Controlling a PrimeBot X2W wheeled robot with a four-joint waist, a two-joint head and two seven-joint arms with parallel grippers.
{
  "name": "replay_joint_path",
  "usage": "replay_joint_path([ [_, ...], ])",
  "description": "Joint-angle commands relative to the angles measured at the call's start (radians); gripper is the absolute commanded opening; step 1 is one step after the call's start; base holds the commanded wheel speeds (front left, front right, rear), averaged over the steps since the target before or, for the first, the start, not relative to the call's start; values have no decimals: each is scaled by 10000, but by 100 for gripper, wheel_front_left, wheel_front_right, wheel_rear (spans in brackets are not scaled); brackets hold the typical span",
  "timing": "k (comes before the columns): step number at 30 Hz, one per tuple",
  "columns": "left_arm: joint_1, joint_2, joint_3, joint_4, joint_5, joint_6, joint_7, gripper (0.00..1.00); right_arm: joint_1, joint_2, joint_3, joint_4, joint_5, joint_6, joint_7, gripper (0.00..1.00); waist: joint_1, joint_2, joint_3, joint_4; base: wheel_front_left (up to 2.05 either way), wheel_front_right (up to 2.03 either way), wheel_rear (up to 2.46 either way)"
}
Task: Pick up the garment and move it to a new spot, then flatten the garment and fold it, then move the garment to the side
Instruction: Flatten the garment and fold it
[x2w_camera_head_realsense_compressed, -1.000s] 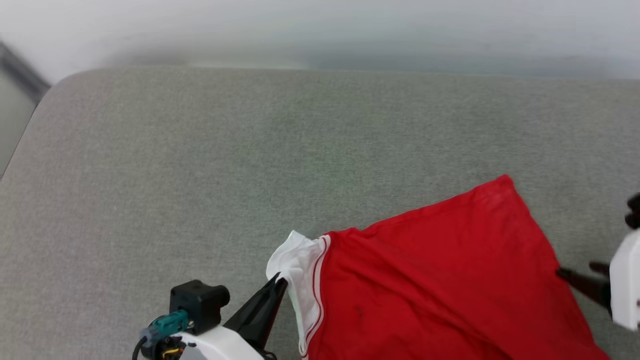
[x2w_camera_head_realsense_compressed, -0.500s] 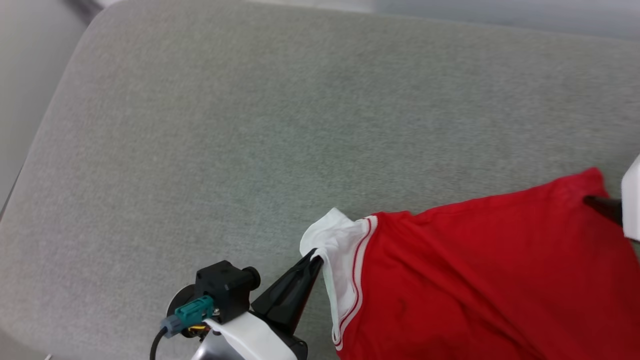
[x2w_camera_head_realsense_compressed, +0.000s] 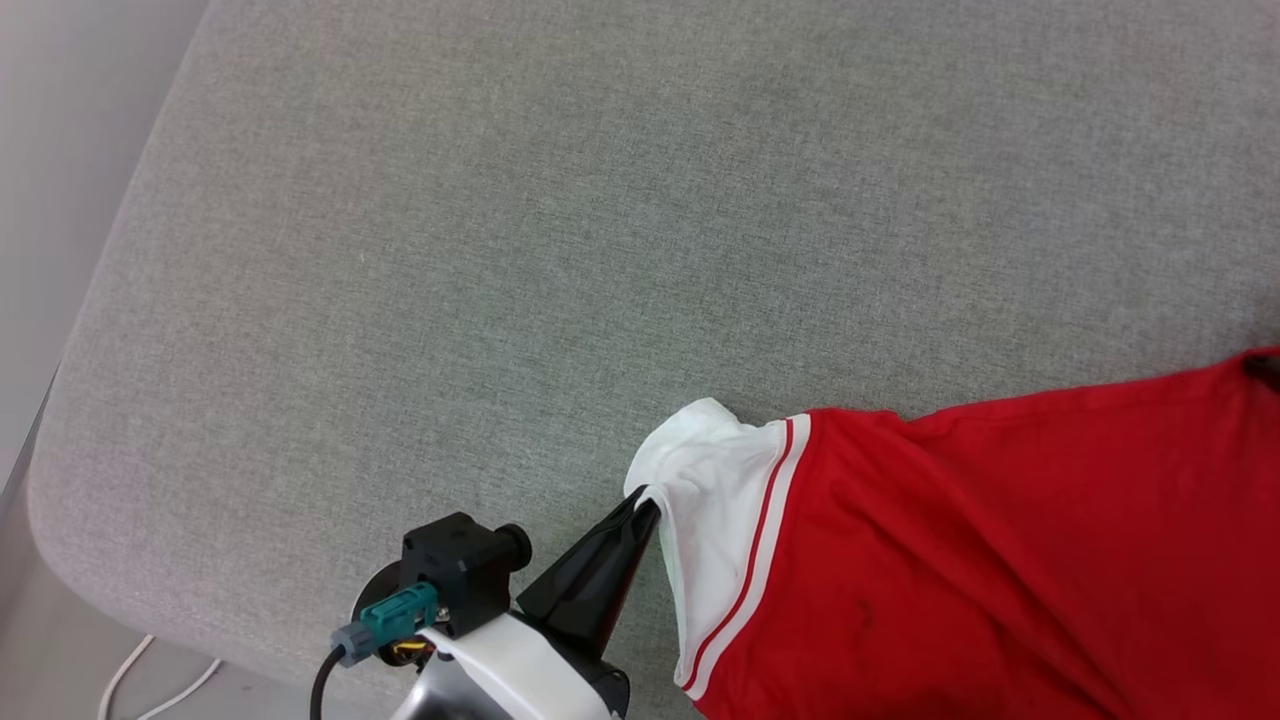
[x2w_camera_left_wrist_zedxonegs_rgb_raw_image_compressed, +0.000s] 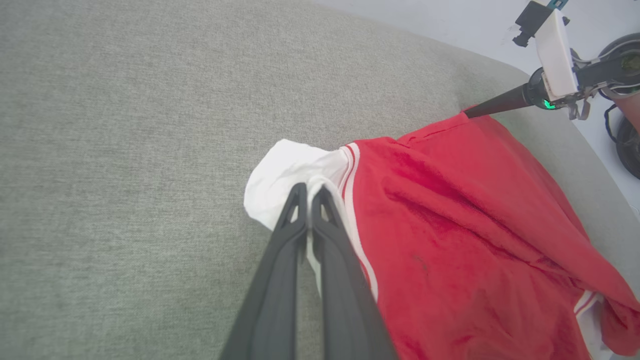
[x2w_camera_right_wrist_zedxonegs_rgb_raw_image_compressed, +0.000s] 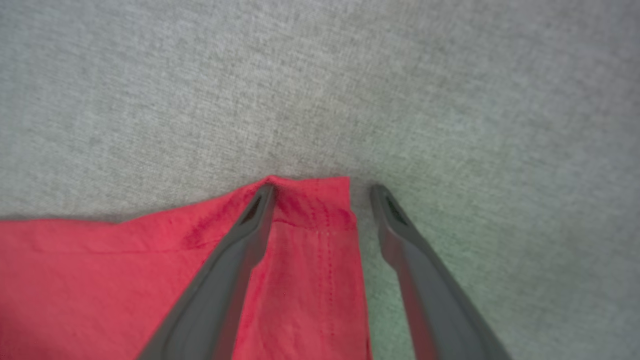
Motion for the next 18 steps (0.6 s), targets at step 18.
replay_joint_path([
  [18,-43,276,175,126,-115,62,18,0,766,277,715,739,850,-2,-1795,0,0,0,-1527,-803,0,0,0],
])
